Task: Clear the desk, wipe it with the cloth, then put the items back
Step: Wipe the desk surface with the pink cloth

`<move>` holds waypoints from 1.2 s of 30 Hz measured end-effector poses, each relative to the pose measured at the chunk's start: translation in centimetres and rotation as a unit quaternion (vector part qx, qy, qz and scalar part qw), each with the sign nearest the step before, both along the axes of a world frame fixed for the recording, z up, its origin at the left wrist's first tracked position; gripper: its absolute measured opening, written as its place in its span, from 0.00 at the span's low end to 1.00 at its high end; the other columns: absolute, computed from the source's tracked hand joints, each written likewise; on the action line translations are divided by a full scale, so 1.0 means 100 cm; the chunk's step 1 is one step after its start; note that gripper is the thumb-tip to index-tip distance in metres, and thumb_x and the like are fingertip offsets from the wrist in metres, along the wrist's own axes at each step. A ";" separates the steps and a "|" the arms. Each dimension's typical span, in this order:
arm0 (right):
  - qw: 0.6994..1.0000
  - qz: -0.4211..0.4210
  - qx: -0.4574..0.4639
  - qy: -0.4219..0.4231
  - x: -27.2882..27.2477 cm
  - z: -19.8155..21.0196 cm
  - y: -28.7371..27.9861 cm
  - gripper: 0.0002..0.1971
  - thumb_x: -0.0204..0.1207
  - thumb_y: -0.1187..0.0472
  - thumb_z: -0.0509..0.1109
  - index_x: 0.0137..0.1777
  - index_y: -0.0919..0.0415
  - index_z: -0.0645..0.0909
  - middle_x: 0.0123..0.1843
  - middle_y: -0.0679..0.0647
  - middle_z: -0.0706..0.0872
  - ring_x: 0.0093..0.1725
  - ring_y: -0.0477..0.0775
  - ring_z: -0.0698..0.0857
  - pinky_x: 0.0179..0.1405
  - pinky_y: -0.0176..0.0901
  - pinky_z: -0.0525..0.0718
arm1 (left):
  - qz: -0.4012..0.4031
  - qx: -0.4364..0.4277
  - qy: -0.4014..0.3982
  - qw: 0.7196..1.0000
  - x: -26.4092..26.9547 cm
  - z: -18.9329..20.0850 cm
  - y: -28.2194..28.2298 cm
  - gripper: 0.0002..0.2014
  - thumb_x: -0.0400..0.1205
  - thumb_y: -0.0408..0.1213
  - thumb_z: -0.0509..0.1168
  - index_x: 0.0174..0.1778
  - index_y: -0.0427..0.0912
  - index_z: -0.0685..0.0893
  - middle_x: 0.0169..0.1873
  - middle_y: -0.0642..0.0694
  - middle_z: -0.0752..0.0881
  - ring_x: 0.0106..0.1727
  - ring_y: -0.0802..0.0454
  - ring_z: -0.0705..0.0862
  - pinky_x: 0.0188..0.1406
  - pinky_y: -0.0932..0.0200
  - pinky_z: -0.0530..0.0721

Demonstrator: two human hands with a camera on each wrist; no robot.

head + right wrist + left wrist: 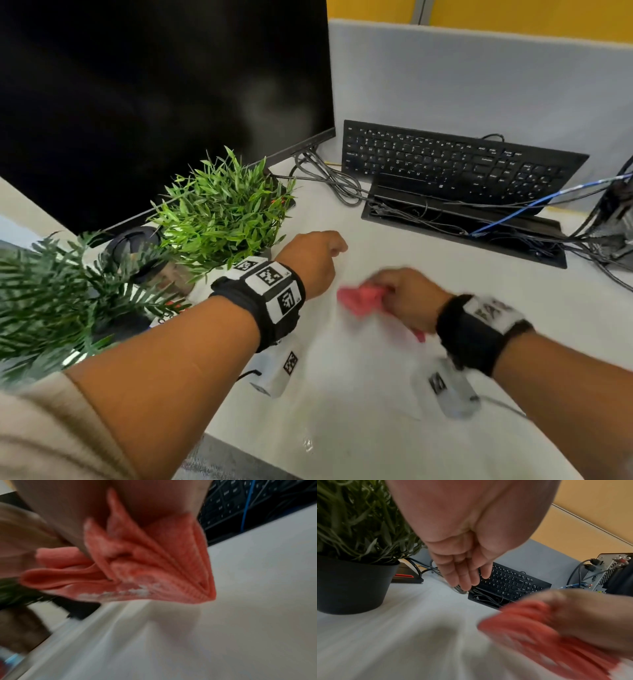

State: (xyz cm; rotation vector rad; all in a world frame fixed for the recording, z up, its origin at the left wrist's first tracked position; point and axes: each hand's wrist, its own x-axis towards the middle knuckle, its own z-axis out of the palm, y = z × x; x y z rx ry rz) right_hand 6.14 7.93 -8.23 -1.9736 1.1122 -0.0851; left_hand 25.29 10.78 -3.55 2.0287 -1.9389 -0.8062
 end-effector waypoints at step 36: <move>0.981 -0.191 -0.027 -0.035 -0.077 -0.008 0.032 0.15 0.77 0.74 0.64 0.48 0.57 0.89 0.41 0.40 0.87 0.40 0.29 0.84 0.47 0.22 0.78 | -0.154 0.190 -0.171 0.954 -0.029 -0.037 0.039 0.22 0.86 0.31 0.53 0.78 0.39 0.69 0.76 0.40 0.73 0.76 0.42 0.72 0.74 0.54 0.70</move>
